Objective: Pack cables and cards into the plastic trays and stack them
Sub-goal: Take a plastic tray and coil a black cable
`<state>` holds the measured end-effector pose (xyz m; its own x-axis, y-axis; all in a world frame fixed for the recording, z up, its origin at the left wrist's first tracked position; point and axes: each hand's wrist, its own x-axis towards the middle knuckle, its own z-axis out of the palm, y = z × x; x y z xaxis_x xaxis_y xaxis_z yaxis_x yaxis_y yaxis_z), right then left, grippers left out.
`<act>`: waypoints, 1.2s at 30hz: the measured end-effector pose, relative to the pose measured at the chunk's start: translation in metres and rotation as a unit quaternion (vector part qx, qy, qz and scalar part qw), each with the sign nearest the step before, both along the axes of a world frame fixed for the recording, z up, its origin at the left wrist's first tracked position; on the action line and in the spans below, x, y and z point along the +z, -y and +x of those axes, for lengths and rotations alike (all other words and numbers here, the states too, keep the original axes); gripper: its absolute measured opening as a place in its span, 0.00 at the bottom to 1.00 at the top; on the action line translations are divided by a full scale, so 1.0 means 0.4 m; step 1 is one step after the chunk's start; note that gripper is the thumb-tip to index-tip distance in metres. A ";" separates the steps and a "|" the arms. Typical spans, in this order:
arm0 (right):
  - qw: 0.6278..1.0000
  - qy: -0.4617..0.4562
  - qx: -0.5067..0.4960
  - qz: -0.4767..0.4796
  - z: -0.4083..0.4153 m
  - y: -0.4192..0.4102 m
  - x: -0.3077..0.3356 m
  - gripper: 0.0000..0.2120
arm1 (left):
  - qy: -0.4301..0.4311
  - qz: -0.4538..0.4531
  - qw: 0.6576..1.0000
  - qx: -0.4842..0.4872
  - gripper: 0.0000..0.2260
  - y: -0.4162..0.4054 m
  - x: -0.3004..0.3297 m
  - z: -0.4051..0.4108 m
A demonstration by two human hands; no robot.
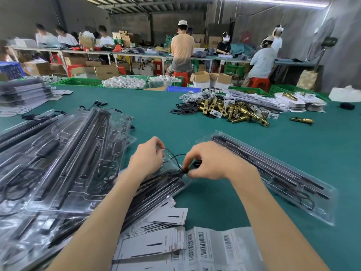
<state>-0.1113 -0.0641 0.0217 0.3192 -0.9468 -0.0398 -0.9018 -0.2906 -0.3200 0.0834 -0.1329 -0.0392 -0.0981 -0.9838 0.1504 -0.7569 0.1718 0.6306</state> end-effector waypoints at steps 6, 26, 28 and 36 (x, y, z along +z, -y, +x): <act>0.997 0.010 -0.033 0.063 -0.124 -0.021 0.011 0.15 | 0.018 -0.007 0.999 0.037 0.07 0.010 0.011 0.016; 0.907 0.267 -0.029 0.323 -0.258 -0.059 -0.066 0.10 | 0.087 0.038 0.923 -0.374 0.07 0.010 0.075 -0.137; 0.901 0.268 -0.053 0.338 -0.262 -0.064 -0.071 0.09 | 0.133 0.035 0.908 -0.396 0.10 0.001 0.069 -0.139; 0.909 0.273 -0.129 0.287 -0.219 -0.041 -0.088 0.11 | 0.039 -0.068 0.927 -0.368 0.09 -0.023 0.016 -0.142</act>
<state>-0.1988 -0.0478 -0.0135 0.2092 -0.8662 -0.4537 -0.5771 0.2652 -0.7724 0.0267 -0.1239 -0.0327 -0.7504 -0.6186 0.2329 -0.4450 0.7334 0.5139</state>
